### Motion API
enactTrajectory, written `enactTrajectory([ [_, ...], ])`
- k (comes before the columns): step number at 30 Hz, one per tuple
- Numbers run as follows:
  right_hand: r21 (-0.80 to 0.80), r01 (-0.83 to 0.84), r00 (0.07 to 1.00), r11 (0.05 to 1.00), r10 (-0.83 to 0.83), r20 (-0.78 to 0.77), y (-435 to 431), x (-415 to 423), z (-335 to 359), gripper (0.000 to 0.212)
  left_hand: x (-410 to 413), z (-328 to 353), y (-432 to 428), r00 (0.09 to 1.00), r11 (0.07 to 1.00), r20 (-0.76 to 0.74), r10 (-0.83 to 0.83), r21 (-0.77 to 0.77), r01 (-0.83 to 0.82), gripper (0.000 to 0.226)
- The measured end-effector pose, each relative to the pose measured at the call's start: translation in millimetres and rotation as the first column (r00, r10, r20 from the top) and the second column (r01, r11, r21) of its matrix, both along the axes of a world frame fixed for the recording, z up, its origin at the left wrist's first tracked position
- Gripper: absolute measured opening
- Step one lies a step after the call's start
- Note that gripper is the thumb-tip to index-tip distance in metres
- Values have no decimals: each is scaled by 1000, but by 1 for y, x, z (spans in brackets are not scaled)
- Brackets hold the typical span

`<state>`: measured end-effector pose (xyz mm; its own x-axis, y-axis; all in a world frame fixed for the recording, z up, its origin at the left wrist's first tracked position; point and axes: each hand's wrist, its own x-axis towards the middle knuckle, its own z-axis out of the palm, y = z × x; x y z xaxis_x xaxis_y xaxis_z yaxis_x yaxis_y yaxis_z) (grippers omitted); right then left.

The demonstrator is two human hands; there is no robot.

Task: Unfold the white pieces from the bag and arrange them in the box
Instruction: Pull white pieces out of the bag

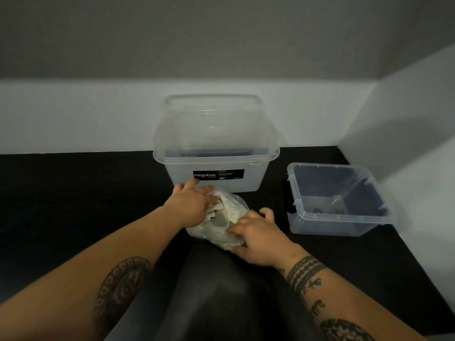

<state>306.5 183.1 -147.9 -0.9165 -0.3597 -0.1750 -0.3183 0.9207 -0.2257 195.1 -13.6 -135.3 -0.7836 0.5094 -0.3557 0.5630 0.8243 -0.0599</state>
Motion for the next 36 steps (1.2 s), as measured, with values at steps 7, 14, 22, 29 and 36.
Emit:
enactTrajectory([
  [7,-12,52,997,999,-51,57,12,4,12,45,8,5,8,997,998,73,40,54,-44,82],
  [14,272,141,976,952,-179,123,-4,-24,14,29,19,6,-17,991,994,73,110,-28,-108,97],
  [22,79,177,973,981,-162,-165,-11,-32,9,26,30,8,-22,924,799,234,304,466,-381,69],
  [29,45,6,986,999,2,-167,-37,-59,-6,32,36,3,-21,787,196,454,418,801,-566,31],
  [36,60,42,979,997,-29,-201,-45,-68,-21,18,30,-8,-22,804,211,456,382,804,-556,36],
])
